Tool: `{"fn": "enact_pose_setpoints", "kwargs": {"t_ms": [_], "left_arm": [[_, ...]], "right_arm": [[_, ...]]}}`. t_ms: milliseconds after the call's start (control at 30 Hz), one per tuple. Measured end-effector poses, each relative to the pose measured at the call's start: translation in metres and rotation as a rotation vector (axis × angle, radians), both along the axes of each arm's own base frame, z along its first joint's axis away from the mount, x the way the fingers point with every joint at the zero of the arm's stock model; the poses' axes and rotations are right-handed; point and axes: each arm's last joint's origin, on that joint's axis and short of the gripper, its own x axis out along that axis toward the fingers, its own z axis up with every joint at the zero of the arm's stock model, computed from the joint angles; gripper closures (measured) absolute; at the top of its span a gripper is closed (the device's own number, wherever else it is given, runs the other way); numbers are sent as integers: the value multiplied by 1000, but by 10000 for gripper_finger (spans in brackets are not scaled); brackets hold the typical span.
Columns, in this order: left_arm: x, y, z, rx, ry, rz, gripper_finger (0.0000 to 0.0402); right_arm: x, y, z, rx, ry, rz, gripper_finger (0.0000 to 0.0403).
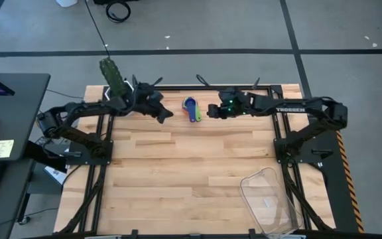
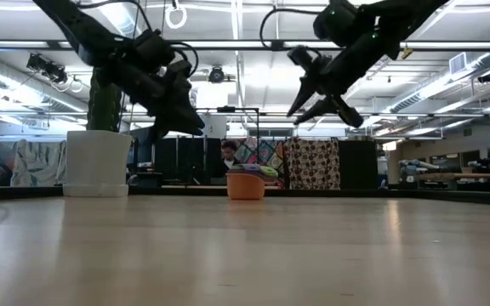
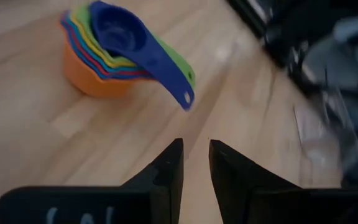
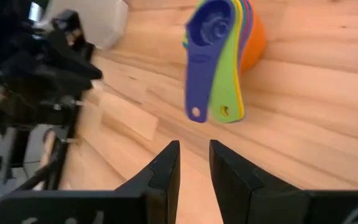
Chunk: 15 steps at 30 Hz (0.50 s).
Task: Nest measuring cups in basket
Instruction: Stack the violet measuring cup on top of the green measuring cup
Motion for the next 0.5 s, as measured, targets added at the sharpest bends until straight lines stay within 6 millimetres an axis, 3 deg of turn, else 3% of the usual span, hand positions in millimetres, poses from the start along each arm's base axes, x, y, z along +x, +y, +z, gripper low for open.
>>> {"fn": "enact_pose_setpoints", "kwargs": {"t_ms": [200,500], "left_arm": [[7,-13,-5,12,-30,140,320],[35,-20,-25,-38,-98,225,320]], "right_arm": [[6,-13,-24,-11,96,-79,312],[13,-24,-51,-32,195,-9,312]]}}
